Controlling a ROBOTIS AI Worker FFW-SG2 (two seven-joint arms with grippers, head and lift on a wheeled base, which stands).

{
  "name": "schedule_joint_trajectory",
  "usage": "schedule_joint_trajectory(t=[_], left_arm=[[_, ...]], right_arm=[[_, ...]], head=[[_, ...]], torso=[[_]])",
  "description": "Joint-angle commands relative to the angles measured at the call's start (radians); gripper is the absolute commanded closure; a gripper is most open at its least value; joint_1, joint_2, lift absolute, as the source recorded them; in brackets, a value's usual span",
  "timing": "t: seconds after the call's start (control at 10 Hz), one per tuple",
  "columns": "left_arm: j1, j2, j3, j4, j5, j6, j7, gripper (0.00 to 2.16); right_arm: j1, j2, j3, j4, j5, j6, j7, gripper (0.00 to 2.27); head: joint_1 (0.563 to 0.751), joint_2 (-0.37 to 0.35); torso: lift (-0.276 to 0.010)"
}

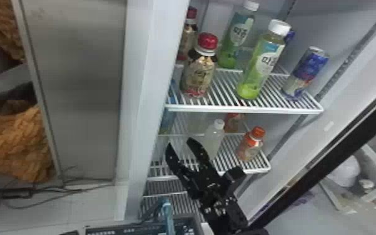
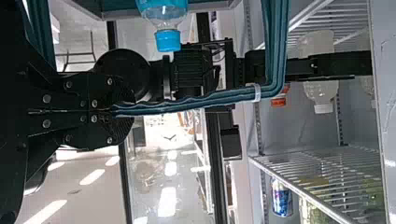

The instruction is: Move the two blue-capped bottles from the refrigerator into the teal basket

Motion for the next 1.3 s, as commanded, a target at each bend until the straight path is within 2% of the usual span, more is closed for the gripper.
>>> schedule_joint_trajectory(t=[0.0,0.5,0.7,1.2], left_arm=[[0.0,0.0,0.0,0.0,0.0,0.0,0.0,1.13],[-0.002,0.0,-0.001,0.0,0.002,0.0,0.0,1.13],[-0.004,-0.002,-0.001,0.0,0.002,-0.005,0.0,1.13],[-0.009,-0.002,-0.003,0.0,0.002,-0.01,0.002,1.13]], right_arm=[[-0.031,0.0,0.012,0.045,0.0,-0.016,-0.013,0.48],[-0.144,-0.002,0.067,0.173,-0.02,-0.072,-0.08,0.46],[-0.18,-0.015,0.124,0.205,-0.061,-0.074,-0.105,0.45],[-0.271,-0.028,0.178,0.278,-0.066,-0.104,-0.172,0.38]], head=[[0.695,-0.35],[0.695,-0.35],[0.695,-0.35],[0.695,-0.35]], torso=[[-0.157],[-0.157],[-0.157],[-0.157]])
